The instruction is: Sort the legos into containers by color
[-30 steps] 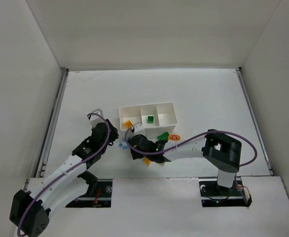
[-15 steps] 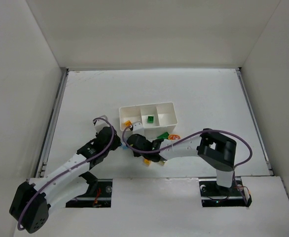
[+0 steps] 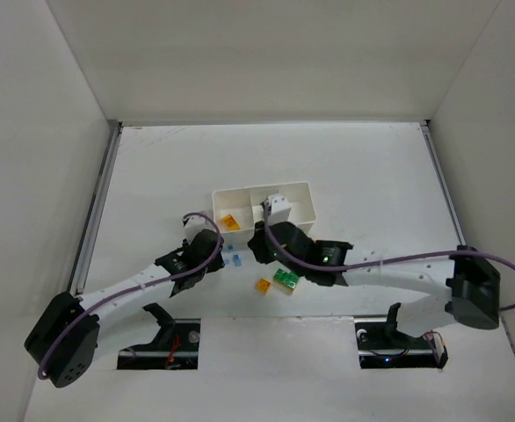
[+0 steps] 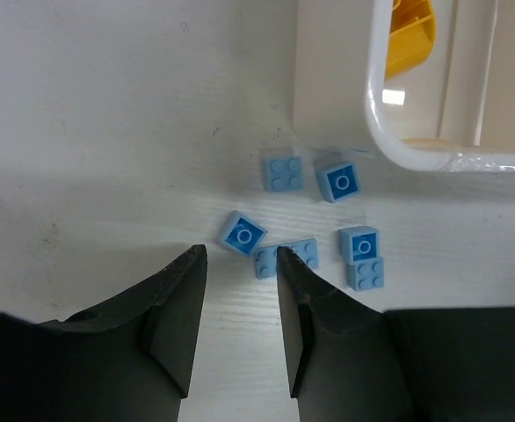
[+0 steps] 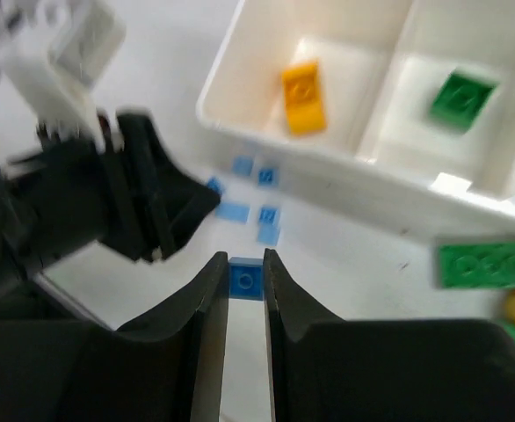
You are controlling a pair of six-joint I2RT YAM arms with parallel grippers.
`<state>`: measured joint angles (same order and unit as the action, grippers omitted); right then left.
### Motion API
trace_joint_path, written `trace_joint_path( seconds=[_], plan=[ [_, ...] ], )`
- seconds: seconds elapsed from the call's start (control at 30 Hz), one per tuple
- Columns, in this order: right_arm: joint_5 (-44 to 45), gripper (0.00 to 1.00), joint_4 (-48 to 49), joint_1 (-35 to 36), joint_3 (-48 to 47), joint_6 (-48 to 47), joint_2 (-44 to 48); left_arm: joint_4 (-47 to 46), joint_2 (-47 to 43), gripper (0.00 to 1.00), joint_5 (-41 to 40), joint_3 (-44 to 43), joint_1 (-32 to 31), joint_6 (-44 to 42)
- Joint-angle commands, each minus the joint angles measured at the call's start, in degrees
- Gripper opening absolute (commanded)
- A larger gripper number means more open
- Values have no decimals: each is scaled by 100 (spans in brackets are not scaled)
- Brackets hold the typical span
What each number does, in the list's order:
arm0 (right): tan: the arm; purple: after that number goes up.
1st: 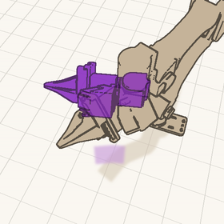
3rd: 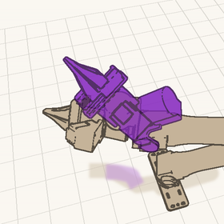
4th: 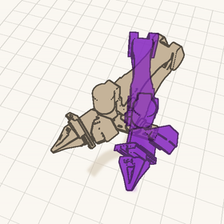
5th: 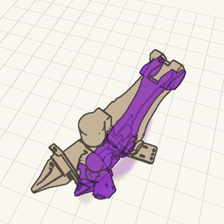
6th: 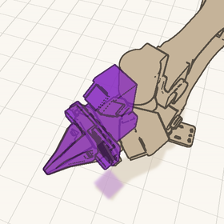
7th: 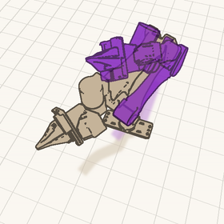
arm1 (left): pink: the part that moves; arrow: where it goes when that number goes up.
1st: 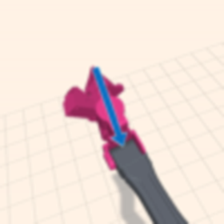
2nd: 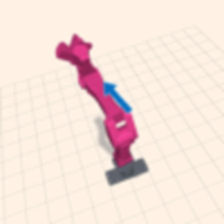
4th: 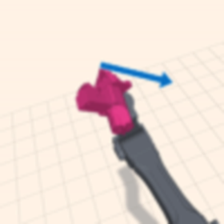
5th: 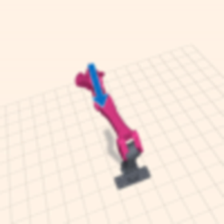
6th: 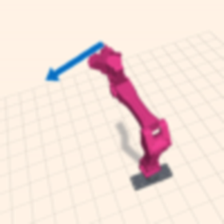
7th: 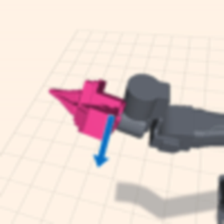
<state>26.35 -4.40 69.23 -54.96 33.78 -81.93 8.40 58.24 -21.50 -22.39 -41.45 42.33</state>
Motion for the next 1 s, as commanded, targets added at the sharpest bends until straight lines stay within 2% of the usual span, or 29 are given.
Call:
trace_joint_path(
  seconds=[0.0, 0.1, 0.27, 0.43, 0.47, 0.63, 0.73, 0.83, 0.97],
  plan=[
    [186, 21, 168, -624, 126, -450, 440, -128, 91, 35, -328, -178, -43, -49],
    [116, 22, 370, -1266, 161, -688, 555, -155, 205, 35, -451, -222, -86, -84],
    [134, 23, 484, -2048, 38, -855, 179, -330, 539, 35, -461, -283, -122, -172],
    [116, 24, 590, -2410, -50, -882, -252, -454, 741, 35, -469, -292, -131, -207],
    [107, 26, 607, -2428, -67, -891, -314, -454, 750, 35, -487, -292, -122, -207],
    [186, 52, 686, -2419, -103, -943, -412, -462, 742, 34, -505, -275, -87, -234],
    [169, 59, 704, -2358, -59, -943, -254, -445, 707, 34, -505, -266, -69, -234],
    [125, 60, 791, -2112, 72, -952, 1, -462, 706, 33, -540, -239, -25, -251],
    [-147, 51, 932, -1454, 327, -943, 221, -471, 777, 30, -566, -309, 1, -295]
  ],
)
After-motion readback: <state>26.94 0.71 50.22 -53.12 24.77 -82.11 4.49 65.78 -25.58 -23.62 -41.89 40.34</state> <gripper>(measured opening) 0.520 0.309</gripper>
